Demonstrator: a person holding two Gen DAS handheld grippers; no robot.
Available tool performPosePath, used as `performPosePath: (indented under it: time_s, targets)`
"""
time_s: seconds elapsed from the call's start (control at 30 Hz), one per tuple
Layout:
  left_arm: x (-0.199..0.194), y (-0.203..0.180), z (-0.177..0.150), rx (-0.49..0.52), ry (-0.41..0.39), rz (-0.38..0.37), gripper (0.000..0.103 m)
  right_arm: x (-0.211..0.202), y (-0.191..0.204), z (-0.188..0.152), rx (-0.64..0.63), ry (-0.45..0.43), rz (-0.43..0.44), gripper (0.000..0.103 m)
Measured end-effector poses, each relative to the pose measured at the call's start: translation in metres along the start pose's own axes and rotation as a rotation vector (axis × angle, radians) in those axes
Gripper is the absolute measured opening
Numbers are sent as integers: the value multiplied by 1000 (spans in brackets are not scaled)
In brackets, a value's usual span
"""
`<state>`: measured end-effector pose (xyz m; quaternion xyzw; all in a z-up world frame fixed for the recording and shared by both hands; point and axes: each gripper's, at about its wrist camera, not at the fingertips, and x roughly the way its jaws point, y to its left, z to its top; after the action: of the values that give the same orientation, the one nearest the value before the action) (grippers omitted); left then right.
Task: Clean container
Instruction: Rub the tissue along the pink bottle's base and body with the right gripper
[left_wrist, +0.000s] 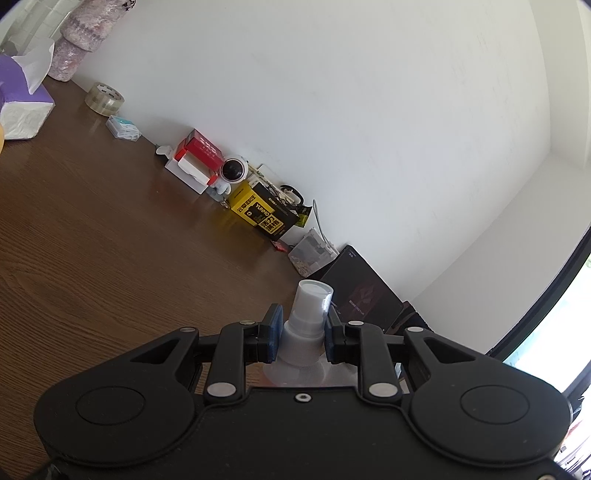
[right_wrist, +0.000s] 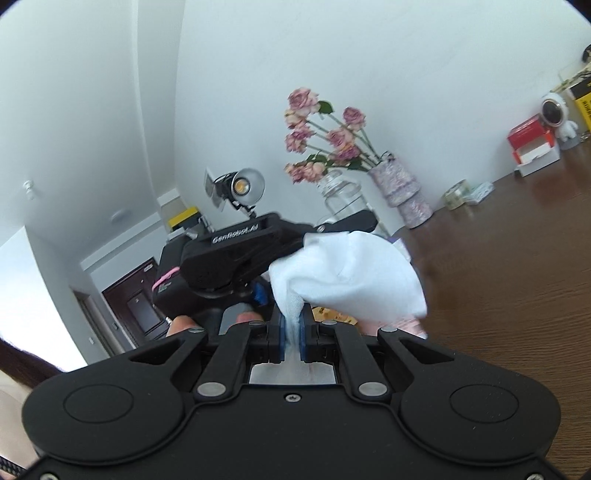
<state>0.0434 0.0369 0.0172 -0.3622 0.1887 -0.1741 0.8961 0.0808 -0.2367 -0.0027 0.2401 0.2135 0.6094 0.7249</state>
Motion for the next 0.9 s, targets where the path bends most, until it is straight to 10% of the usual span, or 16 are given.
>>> performPosePath:
  time_s: [0.9]
  targets:
    - [-4, -7, -6, 7, 12, -40, 23, 19, -50, -28, 175, 71, -179, 7]
